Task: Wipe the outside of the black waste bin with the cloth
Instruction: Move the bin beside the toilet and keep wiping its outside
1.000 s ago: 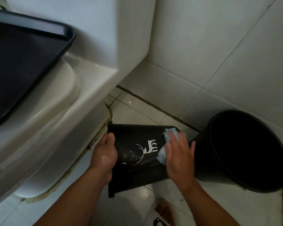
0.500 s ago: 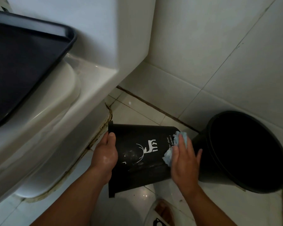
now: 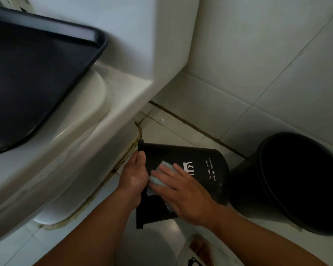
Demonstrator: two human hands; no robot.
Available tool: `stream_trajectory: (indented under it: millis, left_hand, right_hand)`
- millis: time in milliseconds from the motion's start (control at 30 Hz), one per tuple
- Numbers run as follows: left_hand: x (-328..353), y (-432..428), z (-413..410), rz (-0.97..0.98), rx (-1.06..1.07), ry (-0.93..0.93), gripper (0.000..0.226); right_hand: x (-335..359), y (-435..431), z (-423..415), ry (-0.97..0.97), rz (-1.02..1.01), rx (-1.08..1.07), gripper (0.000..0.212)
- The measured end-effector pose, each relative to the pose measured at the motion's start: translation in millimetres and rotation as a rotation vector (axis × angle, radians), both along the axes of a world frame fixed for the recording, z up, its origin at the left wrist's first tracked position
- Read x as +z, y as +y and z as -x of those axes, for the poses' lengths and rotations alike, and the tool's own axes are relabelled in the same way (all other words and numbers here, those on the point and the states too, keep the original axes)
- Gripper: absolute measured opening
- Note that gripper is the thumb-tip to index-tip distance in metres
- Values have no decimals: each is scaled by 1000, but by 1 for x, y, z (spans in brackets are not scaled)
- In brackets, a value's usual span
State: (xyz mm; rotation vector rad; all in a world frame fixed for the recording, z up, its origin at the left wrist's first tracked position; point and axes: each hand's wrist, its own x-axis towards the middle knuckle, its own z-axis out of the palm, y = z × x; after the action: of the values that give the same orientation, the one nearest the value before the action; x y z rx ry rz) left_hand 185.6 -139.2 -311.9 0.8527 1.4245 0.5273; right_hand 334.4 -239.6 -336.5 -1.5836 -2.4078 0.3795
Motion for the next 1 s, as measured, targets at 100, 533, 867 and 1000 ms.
stream_trajectory:
  millis: [100, 533, 867, 1000]
  left_hand:
    - [-1, 0, 0, -38, -28, 40, 48]
    - [4, -3, 3, 4, -26, 43, 49]
    - [2, -1, 1, -9, -48, 54, 46]
    - [-1, 6, -2, -23, -30, 97, 37]
  right_hand:
    - [-1, 9, -18, -43, 8, 30, 77]
    - [11, -2, 12, 157, -5, 64, 50]
    - [11, 19, 26, 337, -25, -256, 40]
    - [-14, -30, 7, 97, -107, 62, 49]
